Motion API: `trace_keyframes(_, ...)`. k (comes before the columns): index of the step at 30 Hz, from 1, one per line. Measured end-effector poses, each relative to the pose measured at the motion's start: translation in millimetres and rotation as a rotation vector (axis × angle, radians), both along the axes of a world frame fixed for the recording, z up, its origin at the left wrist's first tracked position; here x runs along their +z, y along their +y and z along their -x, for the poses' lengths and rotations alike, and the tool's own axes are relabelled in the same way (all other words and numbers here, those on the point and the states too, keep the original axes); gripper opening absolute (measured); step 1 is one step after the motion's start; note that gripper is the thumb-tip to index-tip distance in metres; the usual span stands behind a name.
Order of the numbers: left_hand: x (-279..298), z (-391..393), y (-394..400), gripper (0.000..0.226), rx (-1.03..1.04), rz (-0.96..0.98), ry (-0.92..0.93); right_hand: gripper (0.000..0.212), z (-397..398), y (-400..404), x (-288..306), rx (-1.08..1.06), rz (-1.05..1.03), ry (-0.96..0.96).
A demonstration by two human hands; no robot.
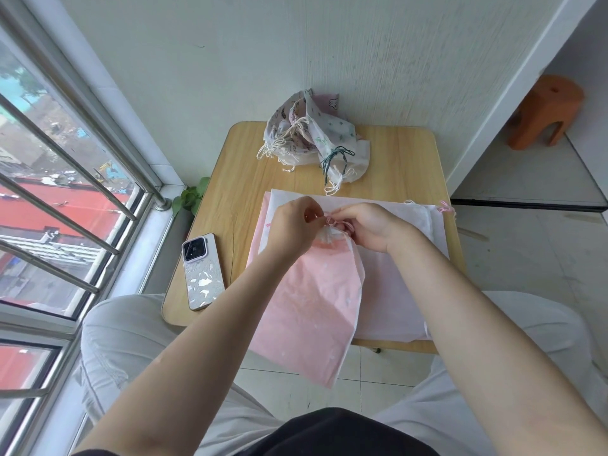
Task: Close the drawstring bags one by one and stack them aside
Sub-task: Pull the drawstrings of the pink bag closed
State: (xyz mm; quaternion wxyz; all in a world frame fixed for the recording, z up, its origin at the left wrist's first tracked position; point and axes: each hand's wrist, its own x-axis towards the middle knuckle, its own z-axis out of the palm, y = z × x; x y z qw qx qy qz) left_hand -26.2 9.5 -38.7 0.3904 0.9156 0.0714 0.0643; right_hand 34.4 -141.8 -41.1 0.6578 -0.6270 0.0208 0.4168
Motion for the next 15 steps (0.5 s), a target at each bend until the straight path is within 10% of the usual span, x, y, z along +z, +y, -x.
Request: trace_keyframes(15,0,-5,7,0.012,-0.004,0.063,0.139,0.020,-2,-1,-10,-0.028,0.276,-0.355)
